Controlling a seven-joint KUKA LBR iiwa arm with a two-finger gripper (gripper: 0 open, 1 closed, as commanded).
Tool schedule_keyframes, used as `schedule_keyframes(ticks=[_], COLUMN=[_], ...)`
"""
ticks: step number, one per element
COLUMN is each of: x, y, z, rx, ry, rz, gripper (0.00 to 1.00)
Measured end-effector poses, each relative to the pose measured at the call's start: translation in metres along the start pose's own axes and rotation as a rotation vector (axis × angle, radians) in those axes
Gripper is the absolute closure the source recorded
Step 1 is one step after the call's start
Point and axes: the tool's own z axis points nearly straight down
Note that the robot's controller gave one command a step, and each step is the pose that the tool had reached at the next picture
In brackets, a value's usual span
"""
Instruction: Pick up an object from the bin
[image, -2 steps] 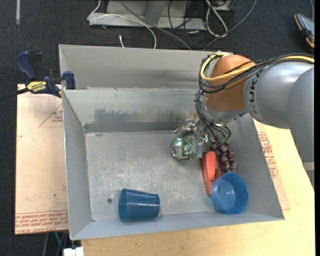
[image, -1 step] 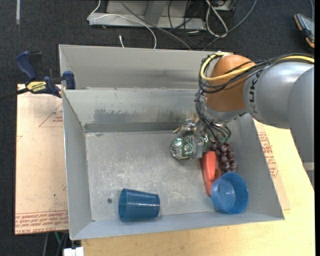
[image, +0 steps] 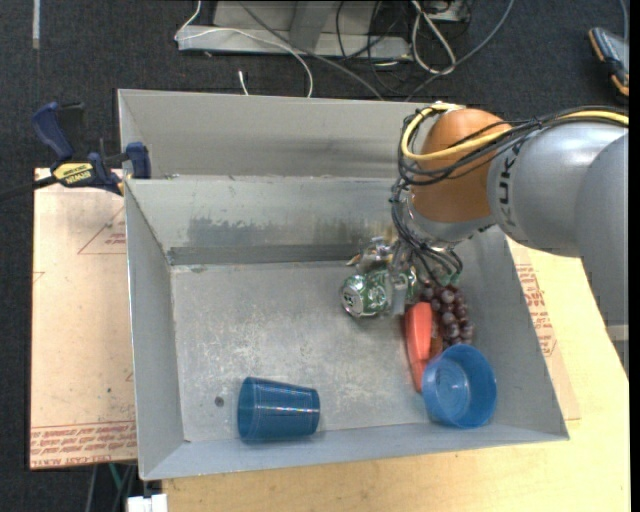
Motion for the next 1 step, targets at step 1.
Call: schedule_keyframes(ticks=[1], x=[0.0028], y=[0.0014], z=[-0.0279], rx=[-0.003], ry=[0.011], rz=[0.0], gripper=[1.0])
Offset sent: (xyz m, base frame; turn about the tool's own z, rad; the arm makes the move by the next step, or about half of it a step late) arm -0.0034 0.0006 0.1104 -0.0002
